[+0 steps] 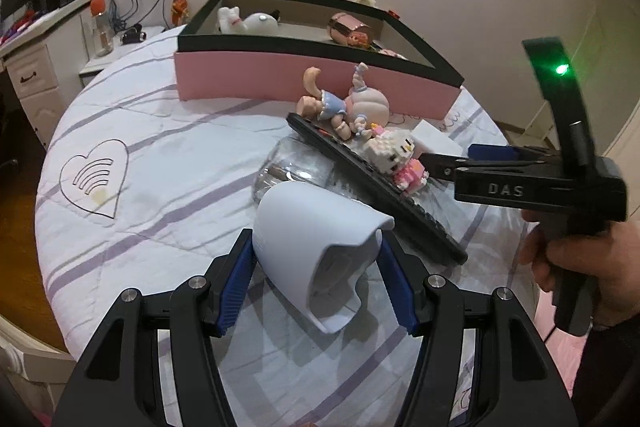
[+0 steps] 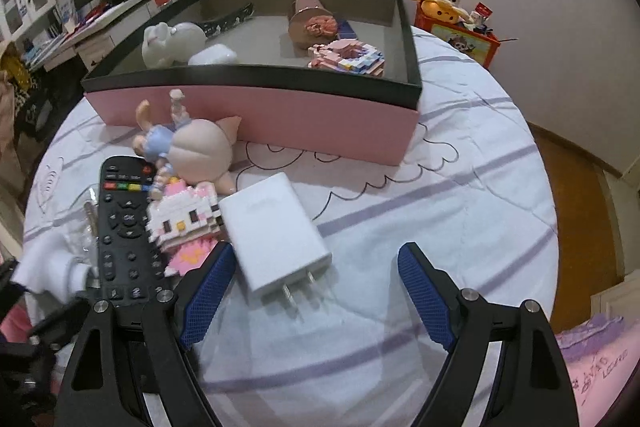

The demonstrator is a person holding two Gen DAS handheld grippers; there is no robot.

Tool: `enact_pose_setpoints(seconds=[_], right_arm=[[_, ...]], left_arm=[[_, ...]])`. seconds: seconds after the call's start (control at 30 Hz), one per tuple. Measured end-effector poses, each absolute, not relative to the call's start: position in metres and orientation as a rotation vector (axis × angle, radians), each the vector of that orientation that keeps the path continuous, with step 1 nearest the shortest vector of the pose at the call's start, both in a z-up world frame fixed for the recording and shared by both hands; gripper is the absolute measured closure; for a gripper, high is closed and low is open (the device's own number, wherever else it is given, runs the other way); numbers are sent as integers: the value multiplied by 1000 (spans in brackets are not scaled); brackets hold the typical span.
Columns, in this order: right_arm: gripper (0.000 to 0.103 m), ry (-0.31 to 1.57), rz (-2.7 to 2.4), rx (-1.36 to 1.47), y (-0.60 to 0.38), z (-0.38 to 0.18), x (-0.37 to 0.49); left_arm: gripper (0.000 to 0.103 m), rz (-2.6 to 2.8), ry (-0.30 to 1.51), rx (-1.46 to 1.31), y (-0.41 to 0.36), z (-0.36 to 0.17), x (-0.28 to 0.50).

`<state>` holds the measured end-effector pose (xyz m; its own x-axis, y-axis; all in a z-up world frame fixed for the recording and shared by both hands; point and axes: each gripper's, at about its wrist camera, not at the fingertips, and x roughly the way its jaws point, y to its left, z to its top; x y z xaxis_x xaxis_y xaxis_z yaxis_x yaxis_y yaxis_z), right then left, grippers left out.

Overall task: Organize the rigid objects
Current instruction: 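Grasp the white plastic cap with the left gripper while the right gripper grasps the white charger, then carry the white cap and charger into the pink box and open both grippers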

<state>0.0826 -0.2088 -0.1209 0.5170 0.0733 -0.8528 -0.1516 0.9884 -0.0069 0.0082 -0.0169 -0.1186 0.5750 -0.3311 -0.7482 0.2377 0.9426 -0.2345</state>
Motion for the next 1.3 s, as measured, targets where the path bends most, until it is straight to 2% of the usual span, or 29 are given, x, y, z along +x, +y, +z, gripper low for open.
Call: enact_pose_setpoints(seconds=[0.03,0.07,0.13,0.2,0.23,0.5,0.7,1.0,1.3], right_arm=[[21,1017,139,-85,-209,-122,84],[30,1016,146,-85,-209,-123,86],[37,1006,155,-107,-205,-125,87],[60,1001,175,-103,-203,-123,87],[63,1001,178,-97,-203,-122,86],[63,989,196,-21,-214,-110,75],[62,925,223,-5,-213,-73,73],[62,841,259,-42,-196,-24,125],[62,905,278,-37,-180,-43,182]], left_arm=[[42,-333,899,-117,-15,-118,8],[42,-331,898,-118,-13,-117,8],[42,-327,894,-124,-10,-114,8],[42,-324,887,-127,-8,-111,8],[42,-322,883,-128,-7,-110,7],[42,-301,843,-137,6,-89,14],[42,-286,803,-128,16,-65,34],[42,-294,703,-95,17,-18,97],[42,-326,766,-78,-9,-31,176]])
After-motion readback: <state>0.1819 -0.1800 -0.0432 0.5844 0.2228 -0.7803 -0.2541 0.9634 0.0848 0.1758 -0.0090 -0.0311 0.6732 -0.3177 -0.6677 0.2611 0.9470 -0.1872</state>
